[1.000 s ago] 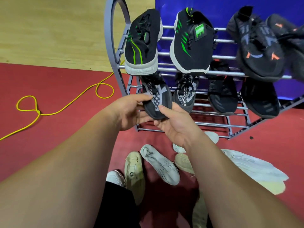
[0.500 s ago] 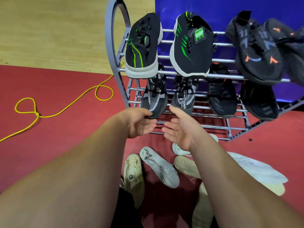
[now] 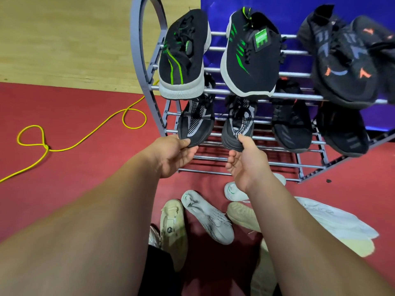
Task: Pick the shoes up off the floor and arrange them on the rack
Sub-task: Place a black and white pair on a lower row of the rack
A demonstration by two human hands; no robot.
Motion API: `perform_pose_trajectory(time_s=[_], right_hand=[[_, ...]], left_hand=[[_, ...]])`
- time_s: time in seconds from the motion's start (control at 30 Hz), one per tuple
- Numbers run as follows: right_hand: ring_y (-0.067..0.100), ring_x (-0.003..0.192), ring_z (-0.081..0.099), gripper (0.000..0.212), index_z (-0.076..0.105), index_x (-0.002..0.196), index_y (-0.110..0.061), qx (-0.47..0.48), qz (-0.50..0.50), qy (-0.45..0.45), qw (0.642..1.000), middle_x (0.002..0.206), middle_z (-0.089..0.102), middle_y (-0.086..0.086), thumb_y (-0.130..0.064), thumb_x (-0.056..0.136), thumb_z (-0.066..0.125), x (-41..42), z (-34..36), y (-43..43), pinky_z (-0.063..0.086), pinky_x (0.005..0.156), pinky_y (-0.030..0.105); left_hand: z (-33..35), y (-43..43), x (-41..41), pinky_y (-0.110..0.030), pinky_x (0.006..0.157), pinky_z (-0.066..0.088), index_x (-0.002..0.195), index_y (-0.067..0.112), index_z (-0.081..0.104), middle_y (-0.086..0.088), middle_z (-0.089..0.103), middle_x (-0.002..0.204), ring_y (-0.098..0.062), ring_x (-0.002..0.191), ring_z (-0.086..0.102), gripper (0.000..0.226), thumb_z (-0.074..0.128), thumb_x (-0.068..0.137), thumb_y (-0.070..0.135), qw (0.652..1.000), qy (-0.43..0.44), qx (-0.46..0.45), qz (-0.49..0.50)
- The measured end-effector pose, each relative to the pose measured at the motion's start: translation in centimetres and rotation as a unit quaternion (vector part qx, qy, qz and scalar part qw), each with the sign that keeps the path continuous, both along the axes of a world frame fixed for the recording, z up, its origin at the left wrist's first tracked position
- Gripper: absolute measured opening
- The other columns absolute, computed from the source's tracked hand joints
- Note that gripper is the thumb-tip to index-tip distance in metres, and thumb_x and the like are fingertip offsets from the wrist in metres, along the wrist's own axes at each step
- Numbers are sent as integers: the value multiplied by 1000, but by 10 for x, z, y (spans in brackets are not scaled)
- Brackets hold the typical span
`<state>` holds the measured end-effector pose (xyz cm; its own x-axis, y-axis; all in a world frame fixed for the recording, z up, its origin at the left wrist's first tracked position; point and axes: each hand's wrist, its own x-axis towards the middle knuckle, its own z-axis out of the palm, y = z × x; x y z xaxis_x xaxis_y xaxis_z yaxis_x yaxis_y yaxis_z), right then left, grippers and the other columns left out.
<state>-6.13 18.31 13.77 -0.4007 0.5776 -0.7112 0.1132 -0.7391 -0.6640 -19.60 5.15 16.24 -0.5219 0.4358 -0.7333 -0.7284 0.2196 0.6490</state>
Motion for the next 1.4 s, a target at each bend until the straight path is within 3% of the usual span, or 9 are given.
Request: perform_pose_trajectory(time_s=[0.27,0.43,0.6,0.9,1.03,1.4], right_hand=[[13,49,43,28,67,103,-11,15,10,8,1000,56,51,-2,-38,93,66,-7,-3,1,39,52,30],[13,49,40,31,67,108,-13,10,12,10,1000,57,48,-3,-39,91,66,-8,-4,3,38,53,30],[12,49,40,43,67,121,-13,7,10,22,1000,58,47,-4,-45,92,67,-10,-7,3,39,53,29],[14,56,58,48,67,111,-9,37,18,35,999,66,64,1,-54,95,66,-18,-7,-5,53,60,30],[14,59,61,52,68,106,-5,39,30,33,998,69,67,3,-55,96,63,-18,-8,-5,55,61,29],[13,57,60,56,67,115,-2,42,19,39,998,69,65,3,-55,95,65,-20,-10,-2,54,60,28]], left_hand=[[-1,-2,-1,-19,63,61,99,16,61,-6,74,94,-7,69,74,15,51,106,8,999,-9,34,-5],[-4,-3,-3,-20,63,60,94,18,60,-3,73,89,-10,79,71,17,51,107,11,999,-14,36,14],[-8,2,-6,-18,55,58,98,17,62,-1,72,84,-9,74,68,15,51,108,19,1000,4,3,11],[-8,2,-10,-19,53,55,121,12,61,-1,76,83,-8,72,67,19,54,106,21,1000,4,3,7],[-9,4,-11,-20,57,53,119,14,59,-2,76,94,-8,72,66,16,53,107,23,1000,8,6,7],[-12,5,-14,-20,57,53,117,11,65,-1,76,90,-7,62,67,21,55,105,26,1000,22,-20,-3]])
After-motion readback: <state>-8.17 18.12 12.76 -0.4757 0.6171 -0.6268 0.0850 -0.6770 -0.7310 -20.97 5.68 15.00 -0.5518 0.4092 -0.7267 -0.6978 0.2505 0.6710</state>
